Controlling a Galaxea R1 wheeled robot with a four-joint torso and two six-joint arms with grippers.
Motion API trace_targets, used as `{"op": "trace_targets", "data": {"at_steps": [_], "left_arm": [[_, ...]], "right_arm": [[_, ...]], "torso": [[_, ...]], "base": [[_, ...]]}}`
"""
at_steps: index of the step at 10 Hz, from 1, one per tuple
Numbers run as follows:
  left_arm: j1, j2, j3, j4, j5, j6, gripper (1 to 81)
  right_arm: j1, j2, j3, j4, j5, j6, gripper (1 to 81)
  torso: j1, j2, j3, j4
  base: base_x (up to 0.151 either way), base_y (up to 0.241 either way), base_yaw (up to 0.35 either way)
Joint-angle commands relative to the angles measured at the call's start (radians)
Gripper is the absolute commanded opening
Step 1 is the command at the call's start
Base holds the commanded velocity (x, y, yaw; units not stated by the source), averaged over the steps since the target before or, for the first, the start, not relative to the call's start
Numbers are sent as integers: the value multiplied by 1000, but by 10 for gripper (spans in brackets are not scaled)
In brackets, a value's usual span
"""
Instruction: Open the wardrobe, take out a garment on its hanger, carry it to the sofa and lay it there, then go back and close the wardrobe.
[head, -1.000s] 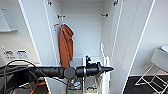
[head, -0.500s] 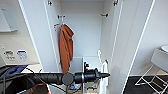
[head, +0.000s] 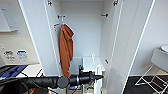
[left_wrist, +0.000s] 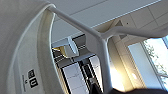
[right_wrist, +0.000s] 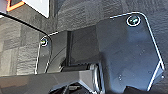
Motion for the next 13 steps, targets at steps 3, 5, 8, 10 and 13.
{"op": "trace_targets", "data": {"at_steps": [3, 5, 8, 10, 13], "left_arm": [[-151, -22, 29, 42, -13, 4, 10], [-151, -24, 29, 42, -13, 4, 10], [-150, -16, 31, 43, -9, 4, 10], [-150, -10, 31, 43, -8, 6, 10], [-150, -7, 31, 43, -8, 7, 10]], "right_arm": [[35, 11, 7, -3, -45, -3, 811], [35, 11, 7, -3, -45, -3, 811], [37, 11, 7, -3, -45, -3, 811], [37, 11, 7, -5, -47, -3, 811], [37, 8, 7, -5, -47, -3, 811]], "torso": [[0, 0, 0, 0], [0, 0, 0, 0], [0, 0, 0, 0], [0, 0, 0, 0], [0, 0, 0, 0]], "base": [[0, 0, 0], [0, 0, 0], [0, 0, 0], [0, 0, 0], [0, 0, 0]]}}
